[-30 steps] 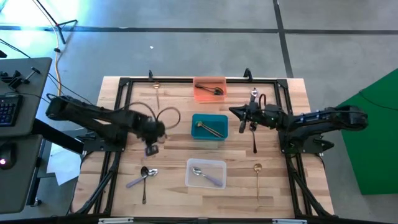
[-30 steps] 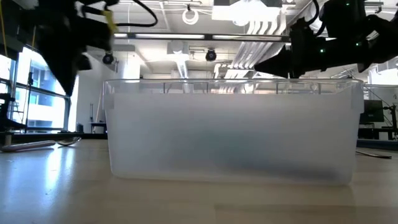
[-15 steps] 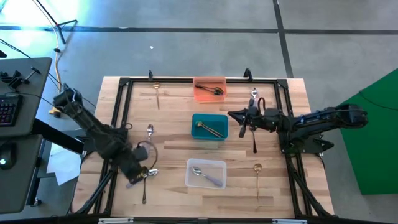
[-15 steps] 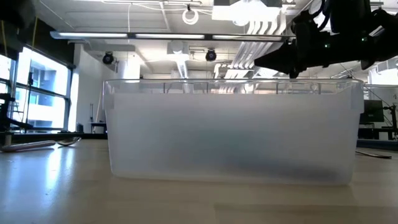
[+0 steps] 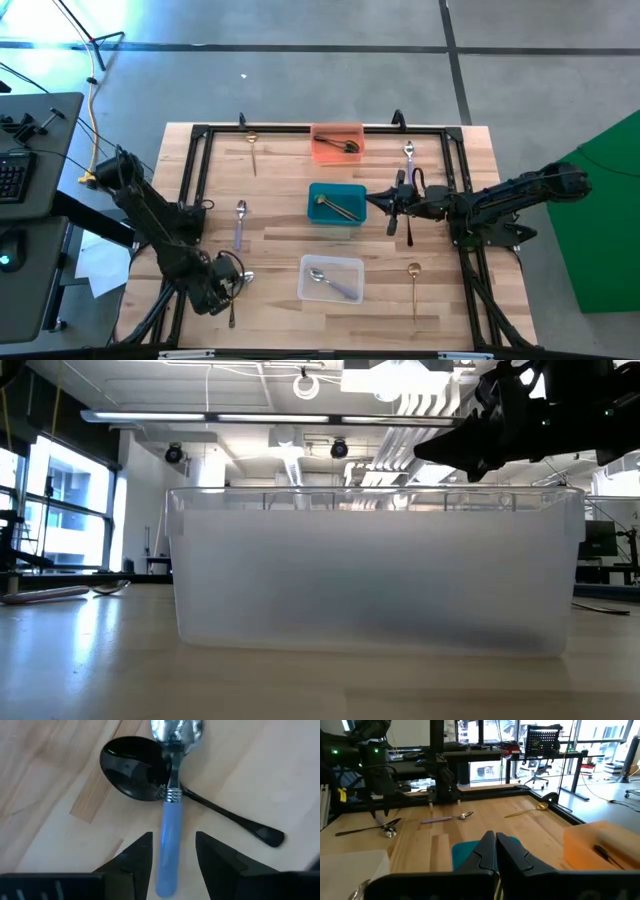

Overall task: Sort silverware by color (type)
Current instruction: Put the purple spoon into the transparent bin

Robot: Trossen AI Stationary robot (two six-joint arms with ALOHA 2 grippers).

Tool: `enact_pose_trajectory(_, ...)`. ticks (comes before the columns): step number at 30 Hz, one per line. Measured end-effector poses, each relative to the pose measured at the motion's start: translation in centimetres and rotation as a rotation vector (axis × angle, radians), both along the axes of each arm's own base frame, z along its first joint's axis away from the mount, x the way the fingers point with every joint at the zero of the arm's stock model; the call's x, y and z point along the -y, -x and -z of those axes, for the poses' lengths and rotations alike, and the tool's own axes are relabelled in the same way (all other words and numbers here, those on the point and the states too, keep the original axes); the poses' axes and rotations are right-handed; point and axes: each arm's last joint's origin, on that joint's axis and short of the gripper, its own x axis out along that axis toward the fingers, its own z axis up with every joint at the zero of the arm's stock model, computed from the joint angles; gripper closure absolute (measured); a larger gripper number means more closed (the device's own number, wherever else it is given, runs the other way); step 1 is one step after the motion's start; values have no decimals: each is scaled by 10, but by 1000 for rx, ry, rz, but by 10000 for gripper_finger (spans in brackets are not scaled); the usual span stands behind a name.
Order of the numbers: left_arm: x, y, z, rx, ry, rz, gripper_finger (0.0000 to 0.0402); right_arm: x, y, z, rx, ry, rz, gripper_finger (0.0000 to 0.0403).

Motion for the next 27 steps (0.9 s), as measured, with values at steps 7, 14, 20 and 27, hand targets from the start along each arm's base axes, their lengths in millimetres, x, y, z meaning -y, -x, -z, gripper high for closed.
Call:
enact_pose_trajectory(7, 5, -4, 20, -46, -63, -8, 273, -4, 0, 1, -12, 9, 3, 403)
enact_pose_trajectory(14, 5, -4, 21, -62, -88, -8, 332, -4, 0, 1, -16, 28, 4, 403)
enact_pose_trajectory(20, 10, -6, 7, -77, -70, 50, 375, -4, 0, 1, -17, 32, 4, 403)
enact_pose_trajectory(27, 15, -16, -26, -77, -104, 82, 396, -4, 0, 1, -21, 32, 4, 403)
